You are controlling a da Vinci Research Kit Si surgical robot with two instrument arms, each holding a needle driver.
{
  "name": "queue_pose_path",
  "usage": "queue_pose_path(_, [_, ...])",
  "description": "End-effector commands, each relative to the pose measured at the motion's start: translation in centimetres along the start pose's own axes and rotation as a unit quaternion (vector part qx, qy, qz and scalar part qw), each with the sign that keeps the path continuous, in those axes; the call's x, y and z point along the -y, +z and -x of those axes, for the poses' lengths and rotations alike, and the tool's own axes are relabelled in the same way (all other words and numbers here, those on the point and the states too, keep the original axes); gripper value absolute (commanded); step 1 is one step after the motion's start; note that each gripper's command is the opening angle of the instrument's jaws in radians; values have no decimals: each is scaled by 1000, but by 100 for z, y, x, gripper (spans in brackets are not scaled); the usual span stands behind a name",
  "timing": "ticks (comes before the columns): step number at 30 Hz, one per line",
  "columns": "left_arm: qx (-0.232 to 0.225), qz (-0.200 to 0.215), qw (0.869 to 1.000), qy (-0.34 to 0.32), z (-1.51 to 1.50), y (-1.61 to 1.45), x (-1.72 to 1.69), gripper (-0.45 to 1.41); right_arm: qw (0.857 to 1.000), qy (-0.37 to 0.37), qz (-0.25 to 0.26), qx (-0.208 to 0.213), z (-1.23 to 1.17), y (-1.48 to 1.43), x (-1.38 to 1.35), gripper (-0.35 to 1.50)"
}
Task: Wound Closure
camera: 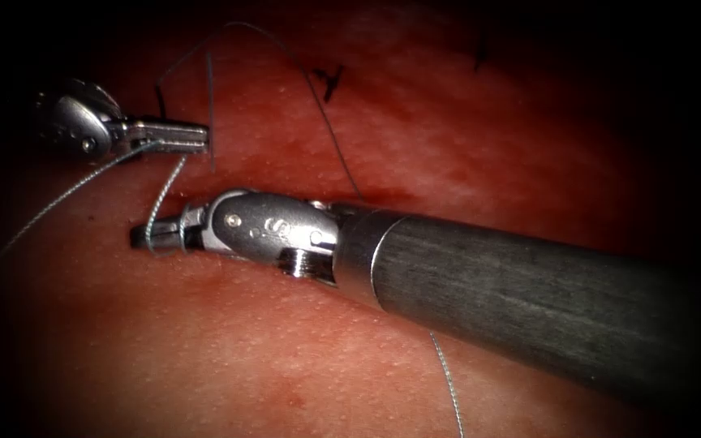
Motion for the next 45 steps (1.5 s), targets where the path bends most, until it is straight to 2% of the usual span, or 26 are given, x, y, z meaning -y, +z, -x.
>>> queue_pose_path(1, [-1,-5,1000,-2,5,7,5,-45,1000,6,1,-2,-1,8,-6,-5])
queue_pose_path(2, [-2,-7,1000,-2,5,7,6,-45,1000,12,1,-2,-1,9,-6,17])
queue_pose_path(7, [-4,-16,1000,-9,6,7,9,-45,1000,27,-1,-2,2,14,-4,37])
queue_pose_path(9, [-4,-18,1000,-12,5,7,9,-45,1000,30,0,-1,3,15,-5,52])
queue_pose_path(11, [-7,-22,1000,-18,5,7,9,-45,999,36,0,-1,3,17,-6,76])
queue_pose_path(18, [-9,-26,999,-18,7,8,9,-45,999,45,0,-3,2,18,-5,96])
queue_pose_path(23, [-10,-26,999,-16,20,8,12,-45,999,47,0,-7,2,15,-5,96])
queue_pose_path(29, [18,-34,999,-4,49,9,5,-45,998,57,-5,-36,2,12,-5,99])
queue_pose_path(36, [39,-24,999,17,78,8,-20,-45,993,70,-22,-92,1,4,-4,96])
queue_pose_path(42, [43,-23,999,10,91,-2,-30,-45,988,74,-34,-134,0,-8,-5,66])
queue_pose_path(45, [44,-22,999,11,92,-8,-32,-45,984,84,-31,-155,-1,-15,-8,64])
